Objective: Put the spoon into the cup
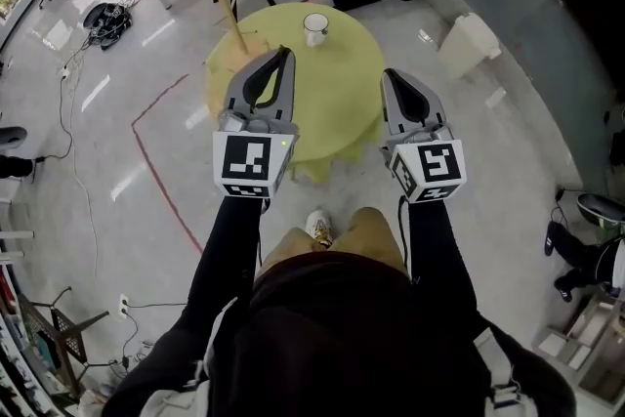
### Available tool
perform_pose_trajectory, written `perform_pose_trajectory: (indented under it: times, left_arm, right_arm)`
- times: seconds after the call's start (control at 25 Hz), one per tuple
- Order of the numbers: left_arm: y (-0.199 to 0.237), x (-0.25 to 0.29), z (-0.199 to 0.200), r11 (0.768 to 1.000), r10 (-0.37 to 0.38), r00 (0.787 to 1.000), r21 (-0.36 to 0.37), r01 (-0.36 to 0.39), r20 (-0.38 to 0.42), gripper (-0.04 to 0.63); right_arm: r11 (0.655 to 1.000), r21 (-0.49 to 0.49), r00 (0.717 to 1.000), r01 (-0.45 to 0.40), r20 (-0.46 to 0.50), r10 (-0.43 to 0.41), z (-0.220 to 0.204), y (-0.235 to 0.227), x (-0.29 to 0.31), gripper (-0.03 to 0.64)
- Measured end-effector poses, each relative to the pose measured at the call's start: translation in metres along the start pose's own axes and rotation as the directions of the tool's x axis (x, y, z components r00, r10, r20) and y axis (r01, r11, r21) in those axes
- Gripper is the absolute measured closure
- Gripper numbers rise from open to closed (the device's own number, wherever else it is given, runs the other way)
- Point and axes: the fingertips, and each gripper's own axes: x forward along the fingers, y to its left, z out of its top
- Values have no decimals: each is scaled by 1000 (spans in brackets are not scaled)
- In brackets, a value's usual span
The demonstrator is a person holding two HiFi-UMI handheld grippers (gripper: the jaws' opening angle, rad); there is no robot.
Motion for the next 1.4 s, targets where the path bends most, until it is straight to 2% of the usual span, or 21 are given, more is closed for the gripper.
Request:
perform_pose_trajectory:
  times: [0.52, 0.96, 1.4]
  left_arm:
    - [31, 66, -27, 998, 34, 999, -59, -36, -25, 580]
    - [60, 163, -50, 996, 73, 994, -51, -77, -81, 580]
    - [59, 237, -92, 989, 106, 988, -92, -117, -111, 580]
  right_arm:
    - [999, 0, 999, -41, -19, 41, -15, -36, 70, 589]
    - [989, 22, 989, -146, -17, 147, -18, -97, 178, 589]
    - [961, 61, 961, -270, -48, 272, -52, -137, 251, 589]
